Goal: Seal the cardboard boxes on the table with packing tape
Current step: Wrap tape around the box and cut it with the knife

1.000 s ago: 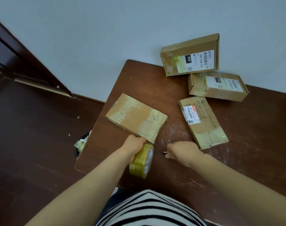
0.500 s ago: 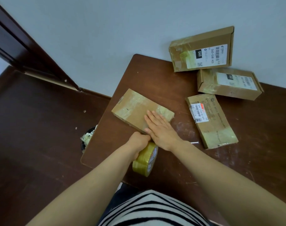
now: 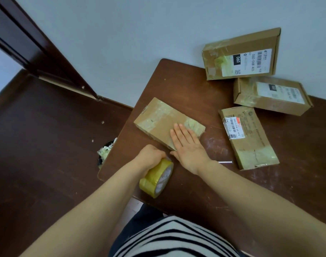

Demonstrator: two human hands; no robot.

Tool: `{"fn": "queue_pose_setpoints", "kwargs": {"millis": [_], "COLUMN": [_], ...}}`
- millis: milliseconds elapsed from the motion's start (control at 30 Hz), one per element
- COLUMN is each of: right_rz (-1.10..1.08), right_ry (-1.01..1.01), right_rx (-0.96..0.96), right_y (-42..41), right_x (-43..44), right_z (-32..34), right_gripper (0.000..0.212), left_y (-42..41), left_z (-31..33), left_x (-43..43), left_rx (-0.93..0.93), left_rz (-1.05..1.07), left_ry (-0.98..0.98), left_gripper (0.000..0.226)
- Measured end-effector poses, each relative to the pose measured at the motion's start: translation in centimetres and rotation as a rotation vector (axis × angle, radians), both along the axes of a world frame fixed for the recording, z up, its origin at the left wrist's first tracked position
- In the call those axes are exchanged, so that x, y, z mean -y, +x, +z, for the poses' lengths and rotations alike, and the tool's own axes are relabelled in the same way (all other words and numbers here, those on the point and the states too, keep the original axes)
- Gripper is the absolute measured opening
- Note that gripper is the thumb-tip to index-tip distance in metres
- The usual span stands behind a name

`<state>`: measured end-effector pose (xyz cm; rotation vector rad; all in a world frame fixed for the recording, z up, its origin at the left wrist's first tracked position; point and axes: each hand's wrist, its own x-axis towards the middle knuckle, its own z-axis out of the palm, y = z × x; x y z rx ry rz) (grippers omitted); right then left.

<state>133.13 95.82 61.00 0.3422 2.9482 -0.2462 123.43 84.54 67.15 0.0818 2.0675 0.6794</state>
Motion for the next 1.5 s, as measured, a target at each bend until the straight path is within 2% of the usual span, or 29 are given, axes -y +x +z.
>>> {"fn": "queue_pose_setpoints", "kwargs": {"millis": [333, 400, 467, 500, 567, 600, 633, 700, 733, 800, 967, 1000, 1067, 1133, 1233, 1367, 1433, 1500], "right_rz": [0.061, 0.07, 0.048, -0.014, -0.24, -0.374, -0.491, -0.634, -0.667, -0.71, -0.673, -0.709, -0.855, -0.931, -0.911, -0.965, -0.958, -1.006], "right_ry": [0.039, -0.025, -0.259, -0.422, -0.649, -0.726, -0.838, -1.125, -1.201, -1.159, -0.655, -0.675, -0.921, -1.079, -1.11, -1.339, -1.305, -1.269], "right_rx": [0.11, 0.142, 0.126, 0.046, -0.264, -0.355, -0.368, -0.291, -0.27, -0.302, -0.304, -0.368, -0.543, -0.61, -0.541, -0.37, -0.323, -0.361], "right_y": [0.0, -0.1, -0.3, -0.2, 0.6, 1.0, 1.5, 2.2, 2.4, 2.8, 3.9, 4.0, 4.1, 4.4, 5.5, 7.6, 8.3, 8.8], "right_x": [0.0, -0.3, -1.1, -1.5, -1.5, -1.2, -0.7, 0.4, 0.7, 0.6, -0.2, -0.5, -1.7, -3.8, -5.8, -4.9, -4.0, -3.4], "right_z": [1.0, 1.2, 2.3, 3.0, 3.8, 4.4, 5.0, 5.6, 5.7, 6.0, 6.8, 7.3, 9.1, 11.1, 13.3, 13.2, 12.1, 11.5], "right_gripper": [0.07, 0.074, 0.075, 0.069, 0.04, 0.025, 0.013, 0.011, 0.009, 0.004, 0.01, 0.014, 0.017, 0.017, 0.014, 0.005, 0.003, 0.007], "left_y": [0.1, 0.2, 0.2, 0.3, 0.4, 0.6, 0.7, 1.1, 1.3, 1.8, 2.7, 2.7, 2.7, 3.3, 4.1, 4.4, 4.7, 5.0], "left_z": [0.3, 0.5, 0.8, 1.0, 1.3, 1.4, 1.6, 2.0, 2.1, 2.4, 2.6, 2.5, 2.6, 2.4, 2.3, 2.8, 3.0, 3.3], "left_x": [0.9, 0.9, 1.0, 1.0, 0.9, 0.7, 0.6, 0.1, -0.2, -0.7, -1.6, -1.8, -1.9, -1.7, -1.5, -2.2, -2.4, -2.5], "left_rx": [0.028, 0.05, 0.07, 0.077, 0.078, 0.077, 0.077, 0.09, 0.103, 0.126, 0.082, 0.062, 0.048, 0.054, 0.06, 0.083, 0.103, 0.127], "left_rz": [0.133, 0.152, 0.153, 0.144, 0.128, 0.117, 0.103, 0.07, 0.053, 0.02, -0.085, -0.077, -0.064, -0.069, -0.033, -0.032, -0.046, -0.073], "left_ry": [0.101, 0.142, 0.2, 0.227, 0.274, 0.296, 0.316, 0.349, 0.363, 0.385, 0.383, 0.378, 0.382, 0.383, 0.401, 0.46, 0.495, 0.518], "left_gripper": [0.011, 0.013, 0.011, 0.011, 0.013, 0.014, 0.014, 0.014, 0.012, 0.006, 0.015, 0.014, 0.013, 0.017, 0.017, 0.019, 0.02, 0.021]}}
